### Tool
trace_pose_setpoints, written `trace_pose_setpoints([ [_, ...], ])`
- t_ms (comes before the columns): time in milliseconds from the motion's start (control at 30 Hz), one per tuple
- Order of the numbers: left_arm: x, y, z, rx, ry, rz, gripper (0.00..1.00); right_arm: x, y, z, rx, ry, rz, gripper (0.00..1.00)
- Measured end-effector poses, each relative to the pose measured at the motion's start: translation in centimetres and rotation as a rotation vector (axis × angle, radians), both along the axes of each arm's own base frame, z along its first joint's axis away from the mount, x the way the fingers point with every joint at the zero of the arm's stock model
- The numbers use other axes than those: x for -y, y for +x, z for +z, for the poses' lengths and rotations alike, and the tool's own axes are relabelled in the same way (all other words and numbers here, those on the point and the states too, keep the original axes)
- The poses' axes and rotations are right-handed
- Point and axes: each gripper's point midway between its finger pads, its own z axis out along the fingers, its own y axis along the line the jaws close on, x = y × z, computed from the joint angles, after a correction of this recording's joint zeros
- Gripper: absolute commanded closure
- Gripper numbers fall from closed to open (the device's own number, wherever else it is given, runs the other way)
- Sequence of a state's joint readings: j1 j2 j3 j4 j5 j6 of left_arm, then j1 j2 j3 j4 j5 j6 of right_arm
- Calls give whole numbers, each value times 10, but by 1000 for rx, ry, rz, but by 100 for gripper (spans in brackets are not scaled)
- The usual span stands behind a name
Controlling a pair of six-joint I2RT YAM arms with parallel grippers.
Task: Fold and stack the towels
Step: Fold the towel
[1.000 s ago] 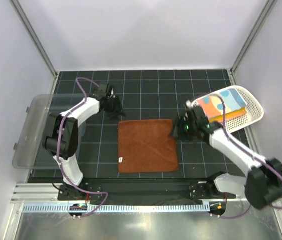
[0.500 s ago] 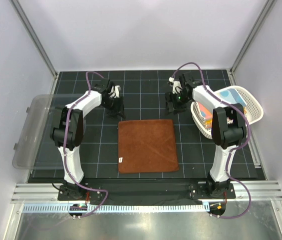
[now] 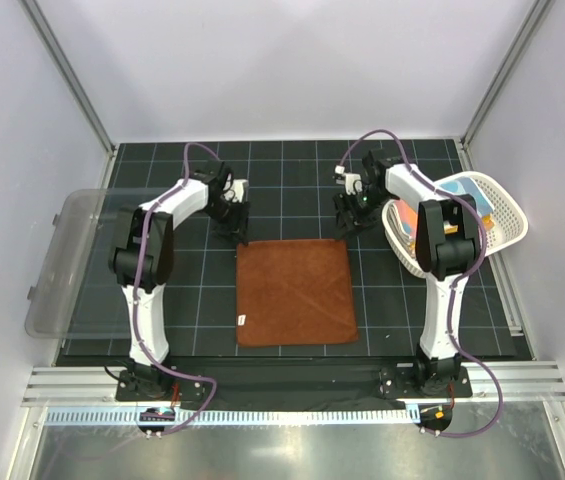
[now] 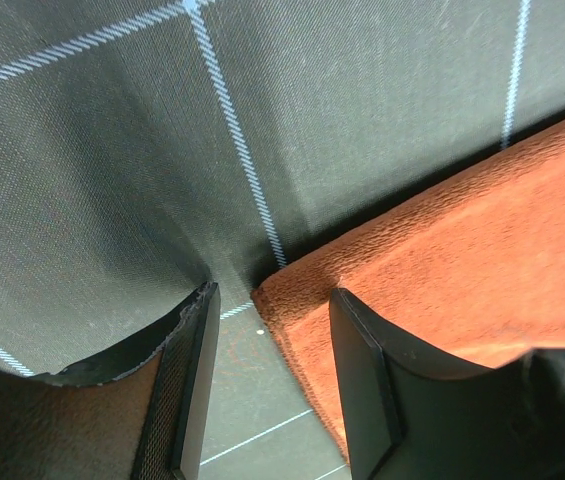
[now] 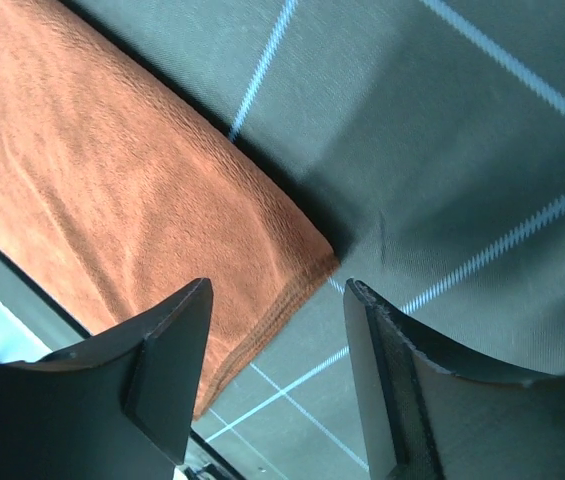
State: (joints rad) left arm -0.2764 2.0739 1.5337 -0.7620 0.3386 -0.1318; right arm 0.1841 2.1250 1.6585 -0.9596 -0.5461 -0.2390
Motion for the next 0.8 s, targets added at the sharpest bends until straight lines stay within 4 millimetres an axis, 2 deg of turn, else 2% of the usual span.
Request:
trace_pose_setpoints([
  [233, -2, 0, -2, 2, 10, -37, 52, -7, -1, -4, -15, 53, 56, 51],
  [333, -1, 0, -2, 8, 6, -57, 53, -9, -2, -5, -22, 64, 69, 53],
  [433, 0, 0, -1, 9, 0, -71, 55, -8, -2, -8, -31, 69, 72, 53],
  [500, 1, 0, -2, 8, -8, -84, 60, -8, -2, -10, -37, 69, 74, 53],
  [600, 4, -1, -4, -6, -24, -99, 62, -8, -2, -14, -45, 67, 76, 41],
  [800, 3, -3, -5, -22, -25, -122, 65, -4, -1, -17, -42, 42, 74, 43],
])
